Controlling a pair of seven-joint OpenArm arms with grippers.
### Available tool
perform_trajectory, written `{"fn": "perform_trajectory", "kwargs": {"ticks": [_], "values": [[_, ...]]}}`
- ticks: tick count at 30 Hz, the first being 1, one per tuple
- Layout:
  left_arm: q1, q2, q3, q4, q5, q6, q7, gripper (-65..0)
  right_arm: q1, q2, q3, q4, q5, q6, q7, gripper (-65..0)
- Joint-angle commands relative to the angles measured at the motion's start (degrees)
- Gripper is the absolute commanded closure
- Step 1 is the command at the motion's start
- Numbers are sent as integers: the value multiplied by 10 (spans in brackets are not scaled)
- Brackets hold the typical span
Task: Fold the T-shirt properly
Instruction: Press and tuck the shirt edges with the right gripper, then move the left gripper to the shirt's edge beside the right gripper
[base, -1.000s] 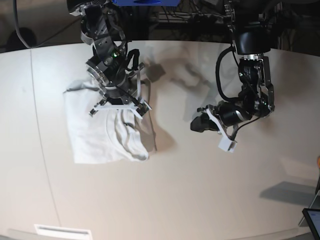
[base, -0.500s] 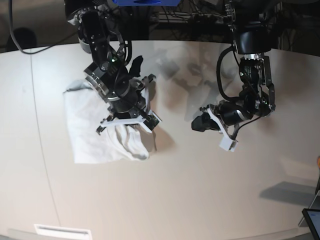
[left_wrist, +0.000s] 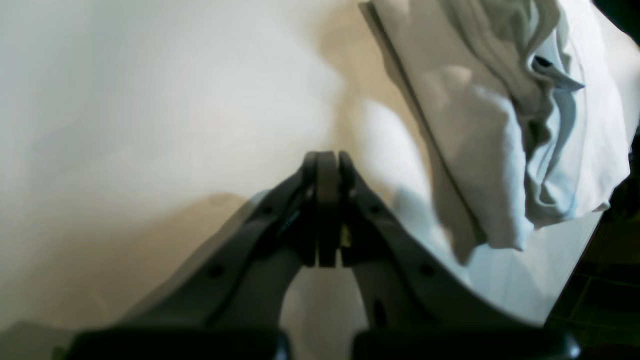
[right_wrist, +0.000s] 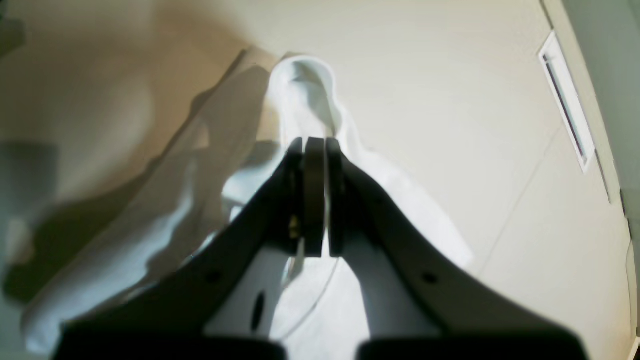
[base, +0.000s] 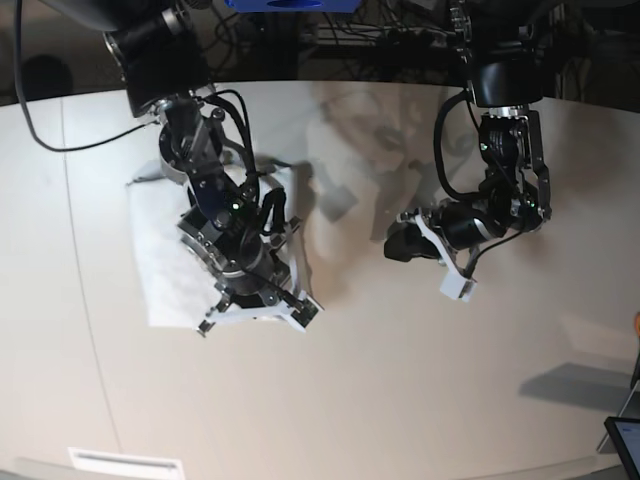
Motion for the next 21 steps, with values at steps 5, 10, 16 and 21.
{"fn": "perform_trajectory", "kwargs": {"ticks": [5,10,16,21], "values": [[-11,-5,-2,8,-13,-3,-9,0,20,-8,1,-66,0,-2,47,-9],[-11,-5,-2,8,-13,-3,-9,0,23,-22,1,-147,1,-2,83,-9],[-11,-5,-2,8,-13,-3,-9,0,21,-25,-3,-179,1,-2,83,-9],[-11,-5,1,8,-13,-3,-9,0,20,-22,-4,-92,-2,-1,56,-9]]}}
